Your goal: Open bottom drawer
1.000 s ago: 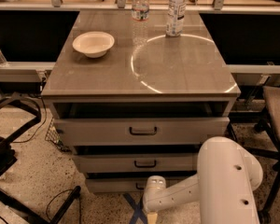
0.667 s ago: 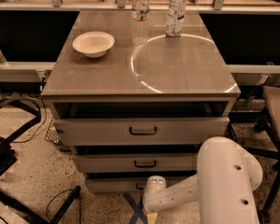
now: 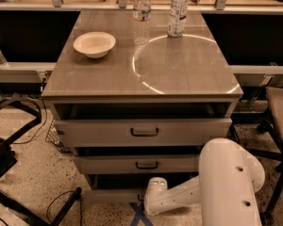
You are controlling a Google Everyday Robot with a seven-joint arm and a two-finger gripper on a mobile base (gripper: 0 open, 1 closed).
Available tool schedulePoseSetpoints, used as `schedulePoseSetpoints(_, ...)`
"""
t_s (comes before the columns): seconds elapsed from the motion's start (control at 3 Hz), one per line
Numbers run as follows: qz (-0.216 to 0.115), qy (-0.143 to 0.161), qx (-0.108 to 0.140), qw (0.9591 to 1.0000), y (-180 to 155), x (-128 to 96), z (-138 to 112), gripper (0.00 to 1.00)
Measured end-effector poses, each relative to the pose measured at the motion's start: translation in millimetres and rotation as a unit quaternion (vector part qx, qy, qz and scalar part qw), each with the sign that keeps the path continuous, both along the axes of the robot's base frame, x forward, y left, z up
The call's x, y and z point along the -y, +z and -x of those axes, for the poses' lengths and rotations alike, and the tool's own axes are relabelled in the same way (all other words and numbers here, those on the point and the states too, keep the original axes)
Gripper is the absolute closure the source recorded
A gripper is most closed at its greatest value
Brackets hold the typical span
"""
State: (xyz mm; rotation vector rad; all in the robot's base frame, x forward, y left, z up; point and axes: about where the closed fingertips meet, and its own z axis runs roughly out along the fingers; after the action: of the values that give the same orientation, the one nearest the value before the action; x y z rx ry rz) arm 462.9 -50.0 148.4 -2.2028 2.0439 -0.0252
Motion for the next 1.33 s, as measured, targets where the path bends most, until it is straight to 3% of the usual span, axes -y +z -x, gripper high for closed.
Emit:
schedulePoseSetpoints(0.33,0.0,0.0,0.0,1.0,0.0,0.0,0.0,0.91)
schedulePoseSetpoints(0.67,0.0,0.0,0.0,1.0,0.0,0.3,1.1,1.0)
schedulePoseSetpoints(1.0,0.002,0.001,0.0,1.0,3.2,1.4,8.0,1.0)
schedulePoseSetpoints(1.33,0.007,-0.001,0.003,1.0,14.0,6.7,32.6,1.0)
